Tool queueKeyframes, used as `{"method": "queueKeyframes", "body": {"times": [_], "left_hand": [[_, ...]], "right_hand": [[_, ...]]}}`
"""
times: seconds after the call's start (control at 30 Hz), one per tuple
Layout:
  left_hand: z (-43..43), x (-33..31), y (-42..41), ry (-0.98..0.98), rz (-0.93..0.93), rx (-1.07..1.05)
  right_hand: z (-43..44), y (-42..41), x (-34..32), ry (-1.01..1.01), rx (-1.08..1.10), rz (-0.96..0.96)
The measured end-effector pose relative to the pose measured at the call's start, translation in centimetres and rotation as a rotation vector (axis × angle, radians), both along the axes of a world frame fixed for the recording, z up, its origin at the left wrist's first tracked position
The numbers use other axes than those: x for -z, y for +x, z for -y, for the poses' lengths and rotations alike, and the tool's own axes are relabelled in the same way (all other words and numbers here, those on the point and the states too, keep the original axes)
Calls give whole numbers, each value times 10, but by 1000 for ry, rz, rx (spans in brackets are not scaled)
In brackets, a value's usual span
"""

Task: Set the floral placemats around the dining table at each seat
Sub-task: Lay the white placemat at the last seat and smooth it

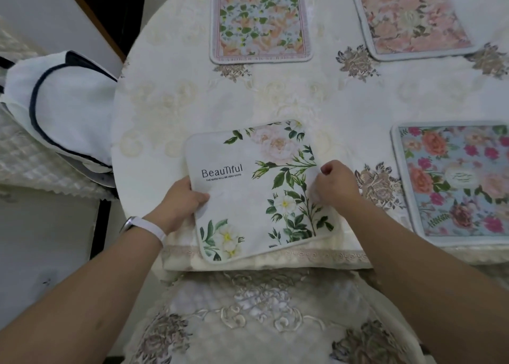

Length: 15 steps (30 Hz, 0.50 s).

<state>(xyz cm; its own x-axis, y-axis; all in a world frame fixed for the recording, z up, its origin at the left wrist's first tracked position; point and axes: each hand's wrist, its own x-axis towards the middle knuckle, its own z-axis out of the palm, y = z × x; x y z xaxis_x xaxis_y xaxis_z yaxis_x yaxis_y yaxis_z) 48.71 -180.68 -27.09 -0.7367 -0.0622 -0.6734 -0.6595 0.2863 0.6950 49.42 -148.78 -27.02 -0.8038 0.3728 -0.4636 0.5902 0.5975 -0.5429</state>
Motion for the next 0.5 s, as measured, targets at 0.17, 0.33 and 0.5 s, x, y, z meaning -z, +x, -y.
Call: {"method": "queueKeyframes", "body": {"times": [0.17, 0.33, 0.5], "left_hand": [[-10, 2, -7, -165, -98, 8], [-22, 2, -13, -199, -174, 0], [-27, 5, -9, -284, -257, 44]], "right_hand": [[-3, 11, 0, 11, 13, -17], [-3, 26, -1, 30, 71, -48], [0, 33, -2, 36, 104, -62]]}}
